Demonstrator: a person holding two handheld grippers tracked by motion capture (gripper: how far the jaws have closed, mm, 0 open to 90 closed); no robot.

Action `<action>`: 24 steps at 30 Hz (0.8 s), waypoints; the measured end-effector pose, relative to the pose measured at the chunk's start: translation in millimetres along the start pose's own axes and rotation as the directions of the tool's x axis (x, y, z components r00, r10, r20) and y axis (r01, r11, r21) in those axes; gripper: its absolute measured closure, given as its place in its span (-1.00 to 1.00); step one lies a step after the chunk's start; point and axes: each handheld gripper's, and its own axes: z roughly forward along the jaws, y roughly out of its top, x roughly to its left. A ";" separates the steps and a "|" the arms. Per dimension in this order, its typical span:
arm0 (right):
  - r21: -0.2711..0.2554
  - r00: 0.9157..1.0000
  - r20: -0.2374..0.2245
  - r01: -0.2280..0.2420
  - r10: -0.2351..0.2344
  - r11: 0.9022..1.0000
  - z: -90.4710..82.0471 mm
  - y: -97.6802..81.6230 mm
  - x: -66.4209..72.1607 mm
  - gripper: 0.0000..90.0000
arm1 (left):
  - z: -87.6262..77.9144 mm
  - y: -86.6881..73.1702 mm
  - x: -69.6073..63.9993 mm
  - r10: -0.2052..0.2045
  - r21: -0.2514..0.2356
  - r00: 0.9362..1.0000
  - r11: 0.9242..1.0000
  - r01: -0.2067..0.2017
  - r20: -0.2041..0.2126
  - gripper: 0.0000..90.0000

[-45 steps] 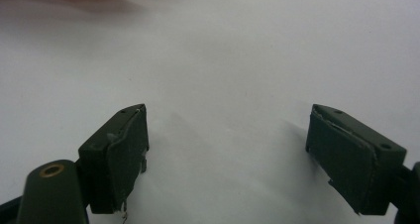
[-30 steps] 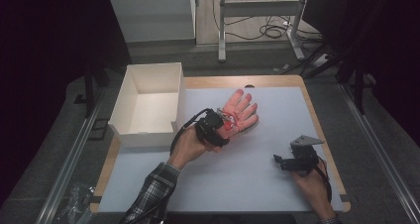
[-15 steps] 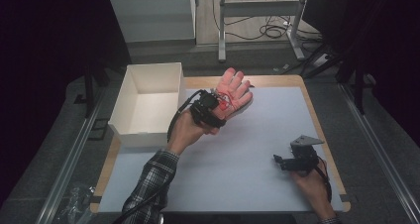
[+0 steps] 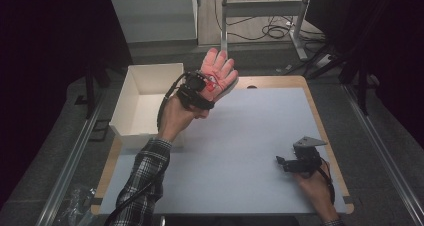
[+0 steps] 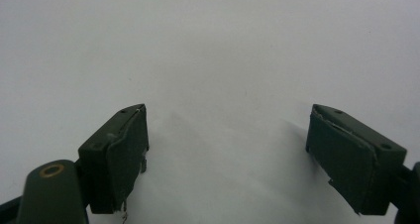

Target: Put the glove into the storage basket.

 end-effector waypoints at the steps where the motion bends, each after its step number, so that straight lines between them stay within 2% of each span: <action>1: 0.000 1.000 0.000 0.001 -0.001 1.000 0.0 0.0 -0.1 -0.63 | -3.2 0.6 3.3 -0.004 -0.001 1.000 1.000 0.004 -0.009 -0.09; 7: 0.000 1.000 0.000 0.001 -0.001 1.000 0.0 0.0 -0.1 -0.63 | -22.2 -0.1 23.1 -0.058 -0.029 0.997 0.998 0.057 -0.054 -0.09; 12: -0.001 1.000 0.001 0.003 -0.003 1.000 0.1 0.0 -0.2 -0.63 | -35.8 -10.5 44.3 -0.119 -0.043 0.989 0.992 0.115 -0.092 -0.10; 18: -0.001 1.000 0.001 0.002 -0.002 1.000 0.1 0.0 -0.1 -0.63 | -43.7 -27.4 68.0 -0.183 -0.067 0.975 0.982 0.175 -0.126 -0.11; 24: -0.001 1.000 0.001 0.002 -0.002 1.000 0.1 -0.1 -0.1 -0.63 | -43.0 -45.6 89.3 -0.253 -0.072 0.955 0.967 0.245 -0.152 -0.12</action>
